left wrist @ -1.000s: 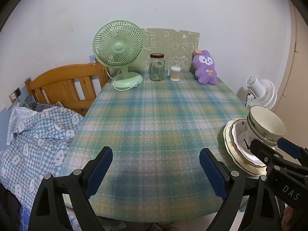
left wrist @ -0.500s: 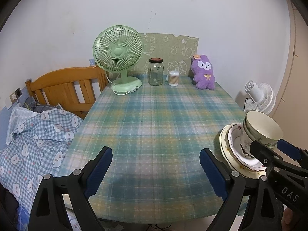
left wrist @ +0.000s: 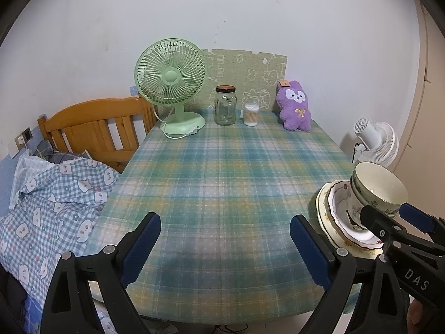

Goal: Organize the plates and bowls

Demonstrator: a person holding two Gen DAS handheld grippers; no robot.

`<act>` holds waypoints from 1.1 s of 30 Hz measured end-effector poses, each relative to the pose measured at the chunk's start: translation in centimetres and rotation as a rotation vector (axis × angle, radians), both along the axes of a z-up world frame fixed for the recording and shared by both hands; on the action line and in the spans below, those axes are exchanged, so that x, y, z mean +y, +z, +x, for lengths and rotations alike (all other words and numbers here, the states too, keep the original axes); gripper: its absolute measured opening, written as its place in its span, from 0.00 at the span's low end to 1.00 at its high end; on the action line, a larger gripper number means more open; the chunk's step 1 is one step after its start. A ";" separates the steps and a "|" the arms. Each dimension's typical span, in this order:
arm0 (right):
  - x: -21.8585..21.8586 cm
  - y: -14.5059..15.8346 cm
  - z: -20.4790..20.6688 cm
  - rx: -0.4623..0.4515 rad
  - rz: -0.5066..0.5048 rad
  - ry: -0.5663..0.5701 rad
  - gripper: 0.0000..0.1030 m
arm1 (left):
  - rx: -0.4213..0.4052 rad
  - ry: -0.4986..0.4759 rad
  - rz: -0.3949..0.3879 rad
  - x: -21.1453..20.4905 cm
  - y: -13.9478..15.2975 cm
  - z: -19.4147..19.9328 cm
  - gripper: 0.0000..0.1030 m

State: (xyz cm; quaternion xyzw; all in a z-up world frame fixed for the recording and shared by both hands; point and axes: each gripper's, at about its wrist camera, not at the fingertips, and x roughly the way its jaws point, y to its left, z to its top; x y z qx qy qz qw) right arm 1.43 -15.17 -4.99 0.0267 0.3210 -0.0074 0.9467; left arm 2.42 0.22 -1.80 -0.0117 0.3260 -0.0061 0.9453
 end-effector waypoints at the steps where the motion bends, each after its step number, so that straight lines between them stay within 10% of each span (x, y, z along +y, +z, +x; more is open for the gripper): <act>1: 0.0 0.0 0.0 0.001 -0.001 -0.001 0.82 | 0.000 -0.001 0.000 0.0 0.0 0.1 0.93; 33: -0.3 -0.5 0.7 0.032 0.004 -0.014 0.82 | 0.009 -0.008 0.001 -0.5 -0.1 0.5 0.93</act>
